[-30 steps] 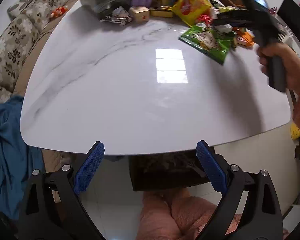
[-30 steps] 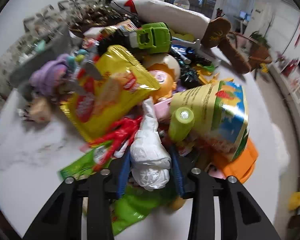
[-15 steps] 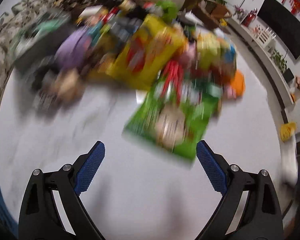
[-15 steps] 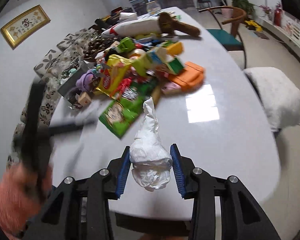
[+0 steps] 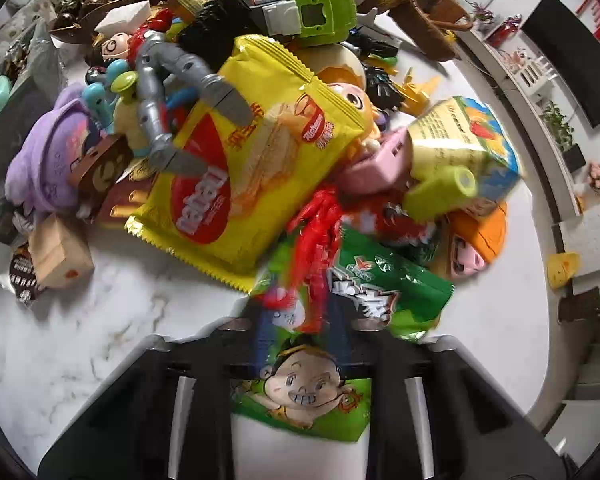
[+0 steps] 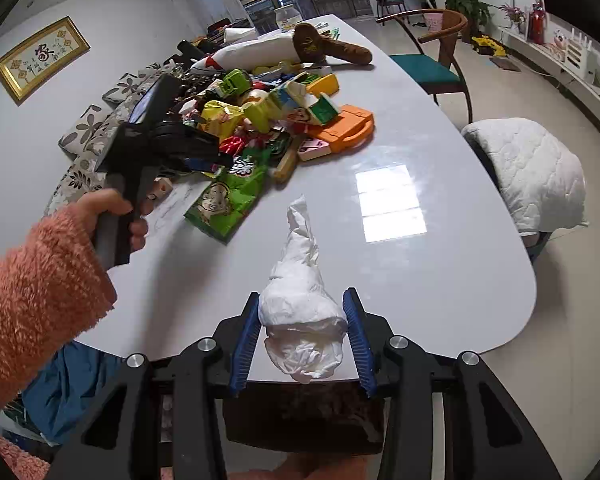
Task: Collect trash
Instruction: 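Lower both tools to the cardboard box and release the tissue and red figure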
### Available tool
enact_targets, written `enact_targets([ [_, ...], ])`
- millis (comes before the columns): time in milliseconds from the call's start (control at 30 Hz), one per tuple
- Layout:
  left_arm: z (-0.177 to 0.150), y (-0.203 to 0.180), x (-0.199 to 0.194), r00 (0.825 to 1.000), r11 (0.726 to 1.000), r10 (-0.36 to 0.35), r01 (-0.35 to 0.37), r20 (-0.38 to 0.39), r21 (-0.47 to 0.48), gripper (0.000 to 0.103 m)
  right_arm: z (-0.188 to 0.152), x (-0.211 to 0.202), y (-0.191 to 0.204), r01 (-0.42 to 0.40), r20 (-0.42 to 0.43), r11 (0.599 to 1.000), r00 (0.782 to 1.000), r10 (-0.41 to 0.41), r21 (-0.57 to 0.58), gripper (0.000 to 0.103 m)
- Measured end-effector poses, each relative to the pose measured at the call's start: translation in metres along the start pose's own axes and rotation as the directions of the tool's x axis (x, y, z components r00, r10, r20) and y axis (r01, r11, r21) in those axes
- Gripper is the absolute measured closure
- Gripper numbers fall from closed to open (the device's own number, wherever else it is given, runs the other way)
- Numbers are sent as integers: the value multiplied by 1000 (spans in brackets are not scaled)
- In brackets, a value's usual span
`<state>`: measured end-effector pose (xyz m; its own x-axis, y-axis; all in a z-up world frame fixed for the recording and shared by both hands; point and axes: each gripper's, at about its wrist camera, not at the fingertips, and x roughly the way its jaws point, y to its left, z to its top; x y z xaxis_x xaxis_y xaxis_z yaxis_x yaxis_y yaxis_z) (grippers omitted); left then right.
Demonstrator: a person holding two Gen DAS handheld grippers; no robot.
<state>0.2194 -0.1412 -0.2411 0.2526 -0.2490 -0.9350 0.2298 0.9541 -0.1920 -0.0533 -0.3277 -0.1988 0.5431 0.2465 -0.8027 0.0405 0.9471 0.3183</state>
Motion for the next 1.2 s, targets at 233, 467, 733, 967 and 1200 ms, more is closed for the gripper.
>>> enact_targets([
  [233, -28, 26, -44, 994, 995, -88, 90, 59, -29, 97, 12, 12, 36, -46, -11, 996, 999, 45, -72, 60],
  [467, -101, 45, -124, 981, 989, -148, 143, 123, 50, 97, 4, 10, 82, -100, -56, 976, 994, 91, -191, 60],
  [733, -248, 67, -158, 984, 980, -175, 175, -1, 100, 97, -54, 15, 120, -133, -199, 946, 977, 75, -294, 60],
  [967, -331, 81, -80, 967, 977, -195, 206, -165, 54, 97, -122, 63, 113, -99, -326, 946, 946, -6, -307, 63],
  [1200, -375, 103, 92, 939, 987, -152, 161, -308, 4, 97, -214, 200, 53, 18, -476, 978, 872, -118, -210, 63],
])
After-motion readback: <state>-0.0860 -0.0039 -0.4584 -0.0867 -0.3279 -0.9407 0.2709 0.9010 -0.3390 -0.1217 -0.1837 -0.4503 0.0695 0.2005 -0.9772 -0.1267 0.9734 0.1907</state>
